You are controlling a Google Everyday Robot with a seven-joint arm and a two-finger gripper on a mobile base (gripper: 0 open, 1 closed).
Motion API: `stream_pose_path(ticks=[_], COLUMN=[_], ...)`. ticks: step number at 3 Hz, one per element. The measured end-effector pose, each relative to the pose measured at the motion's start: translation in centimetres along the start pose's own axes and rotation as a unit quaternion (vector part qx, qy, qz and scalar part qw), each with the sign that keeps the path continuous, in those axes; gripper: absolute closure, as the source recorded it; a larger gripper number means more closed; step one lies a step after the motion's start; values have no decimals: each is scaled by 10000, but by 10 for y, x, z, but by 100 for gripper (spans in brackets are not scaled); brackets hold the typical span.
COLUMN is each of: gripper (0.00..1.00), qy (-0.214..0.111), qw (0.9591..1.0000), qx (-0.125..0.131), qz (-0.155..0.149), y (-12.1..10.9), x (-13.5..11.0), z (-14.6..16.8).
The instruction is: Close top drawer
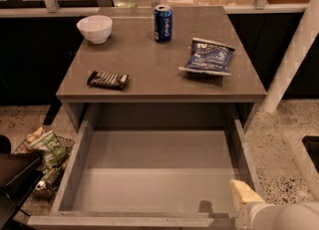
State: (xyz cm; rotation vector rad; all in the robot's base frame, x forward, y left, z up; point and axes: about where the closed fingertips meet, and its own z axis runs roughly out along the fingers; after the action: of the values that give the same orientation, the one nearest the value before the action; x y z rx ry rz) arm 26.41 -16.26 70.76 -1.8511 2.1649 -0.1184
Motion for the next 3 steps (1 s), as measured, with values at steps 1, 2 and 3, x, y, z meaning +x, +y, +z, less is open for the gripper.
stream_pose_path(ticks=[1,2,3], gripper=[0,15,38], qy=[78,-49,-102], qw=[9991,9977,9972], qx=[-40,-191,-216], qz=[-413,-656,-703], y=[15,29,31], x=[-10,-23,-26], z=[27,61,70])
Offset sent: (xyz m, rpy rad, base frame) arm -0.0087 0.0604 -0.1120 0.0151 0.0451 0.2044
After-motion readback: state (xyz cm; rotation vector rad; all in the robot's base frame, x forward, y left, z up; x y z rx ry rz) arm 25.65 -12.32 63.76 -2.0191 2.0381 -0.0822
